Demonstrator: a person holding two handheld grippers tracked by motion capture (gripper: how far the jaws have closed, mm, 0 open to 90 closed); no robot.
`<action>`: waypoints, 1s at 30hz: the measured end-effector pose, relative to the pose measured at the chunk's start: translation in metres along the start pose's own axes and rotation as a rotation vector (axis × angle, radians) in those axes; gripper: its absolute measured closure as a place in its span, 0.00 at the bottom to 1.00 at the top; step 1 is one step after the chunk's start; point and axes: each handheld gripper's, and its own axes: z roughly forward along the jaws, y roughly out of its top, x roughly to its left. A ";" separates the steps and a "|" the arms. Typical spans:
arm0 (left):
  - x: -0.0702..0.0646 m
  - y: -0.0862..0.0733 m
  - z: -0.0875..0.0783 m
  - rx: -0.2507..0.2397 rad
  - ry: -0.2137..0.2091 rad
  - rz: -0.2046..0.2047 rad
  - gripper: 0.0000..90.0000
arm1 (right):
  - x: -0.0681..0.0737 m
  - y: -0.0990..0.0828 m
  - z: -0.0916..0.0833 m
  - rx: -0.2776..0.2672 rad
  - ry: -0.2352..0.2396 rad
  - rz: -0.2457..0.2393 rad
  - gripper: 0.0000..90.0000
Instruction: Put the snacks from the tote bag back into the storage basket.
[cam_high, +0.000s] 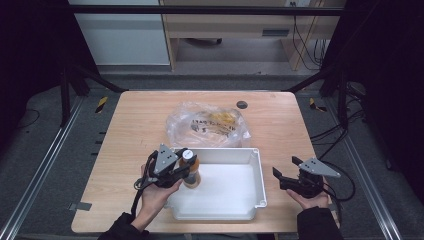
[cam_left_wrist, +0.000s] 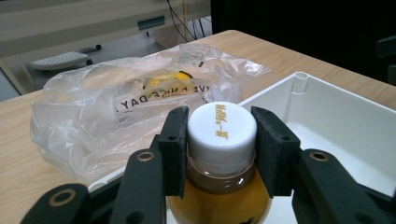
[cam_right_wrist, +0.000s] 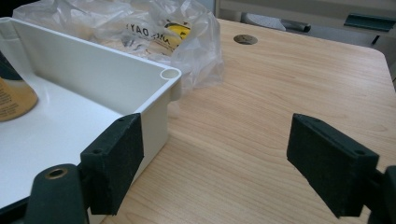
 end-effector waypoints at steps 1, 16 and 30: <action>0.000 0.000 0.000 -0.010 -0.003 -0.010 0.64 | 0.000 0.000 0.000 0.002 0.000 0.002 0.21; 0.010 0.004 -0.016 -0.029 -0.029 -0.008 0.40 | -0.001 0.000 -0.001 -0.001 -0.003 0.009 0.21; 0.034 -0.012 -0.035 -0.030 -0.021 -0.022 0.33 | -0.002 0.000 -0.002 -0.003 -0.006 0.012 0.19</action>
